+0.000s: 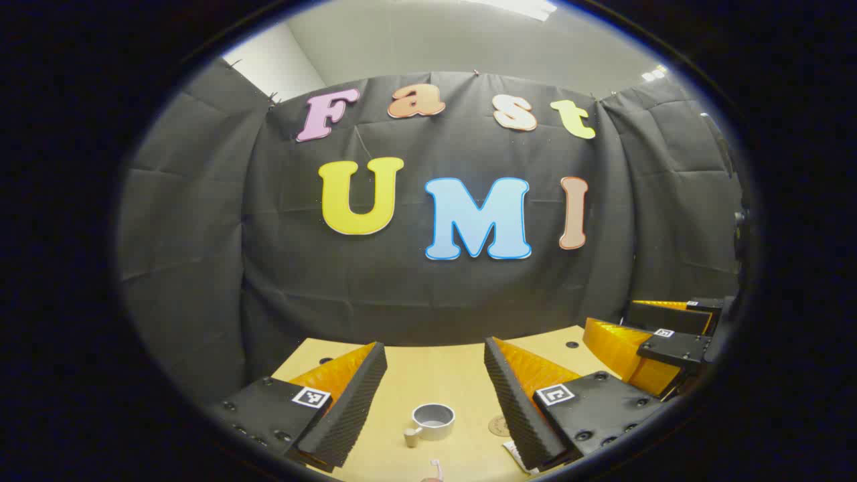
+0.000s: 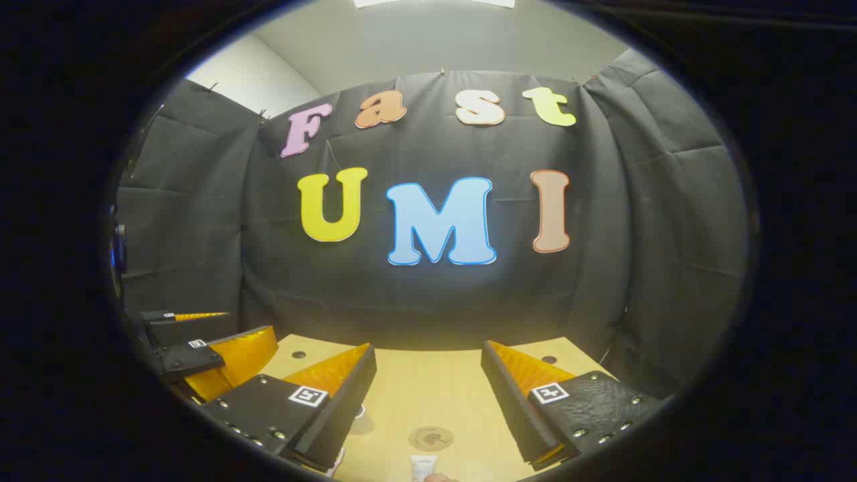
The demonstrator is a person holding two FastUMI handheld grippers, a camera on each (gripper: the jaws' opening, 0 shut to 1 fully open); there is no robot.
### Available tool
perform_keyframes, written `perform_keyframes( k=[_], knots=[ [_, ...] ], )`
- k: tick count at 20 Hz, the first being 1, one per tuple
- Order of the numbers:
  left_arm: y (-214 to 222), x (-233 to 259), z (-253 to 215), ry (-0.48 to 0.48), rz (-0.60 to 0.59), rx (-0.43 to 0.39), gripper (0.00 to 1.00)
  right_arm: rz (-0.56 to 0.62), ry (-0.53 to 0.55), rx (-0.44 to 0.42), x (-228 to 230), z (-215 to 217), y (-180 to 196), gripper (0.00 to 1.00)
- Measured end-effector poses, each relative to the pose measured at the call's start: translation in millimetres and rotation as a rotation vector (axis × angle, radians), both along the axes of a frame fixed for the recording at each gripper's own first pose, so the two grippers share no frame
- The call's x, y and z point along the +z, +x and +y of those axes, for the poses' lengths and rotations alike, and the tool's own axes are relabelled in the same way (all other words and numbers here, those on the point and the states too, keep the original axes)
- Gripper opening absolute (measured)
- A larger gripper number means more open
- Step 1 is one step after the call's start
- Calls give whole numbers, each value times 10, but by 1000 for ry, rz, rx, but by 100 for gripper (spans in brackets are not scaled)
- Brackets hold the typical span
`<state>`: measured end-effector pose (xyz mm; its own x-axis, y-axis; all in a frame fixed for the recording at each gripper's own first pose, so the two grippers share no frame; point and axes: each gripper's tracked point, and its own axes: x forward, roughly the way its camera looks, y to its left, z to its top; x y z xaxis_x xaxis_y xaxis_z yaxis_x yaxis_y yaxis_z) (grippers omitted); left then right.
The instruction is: Put the toothbrush and toothpaste on the desktop into the cup, then pick up the cup and place it on the coaster on the desktop.
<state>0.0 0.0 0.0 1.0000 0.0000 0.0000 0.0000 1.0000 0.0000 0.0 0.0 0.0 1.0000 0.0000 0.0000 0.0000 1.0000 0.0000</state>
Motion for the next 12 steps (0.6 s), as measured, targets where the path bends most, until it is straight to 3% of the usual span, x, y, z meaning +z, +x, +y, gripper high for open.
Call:
perform_keyframes(
  k=[1,2,3,5,7,8,12],
  knots=[
    [2,-10,4,0,3,2,95,3,3,-1,-13,-1,3,95],
    [7,-18,8,1,7,3,100,9,6,-1,-16,-2,6,95],
    [13,-28,9,3,11,5,95,15,8,-2,-36,-11,21,95],
    [17,-58,-5,5,23,3,100,31,8,-5,-74,-26,41,94],
    [23,-70,-11,4,30,6,91,39,9,-3,-89,-32,45,94],
    [28,-75,-10,5,32,6,100,41,11,-2,-78,-32,45,95],
    [75,-87,-13,6,40,10,100,49,13,1,-98,-26,60,95]
  ],
)
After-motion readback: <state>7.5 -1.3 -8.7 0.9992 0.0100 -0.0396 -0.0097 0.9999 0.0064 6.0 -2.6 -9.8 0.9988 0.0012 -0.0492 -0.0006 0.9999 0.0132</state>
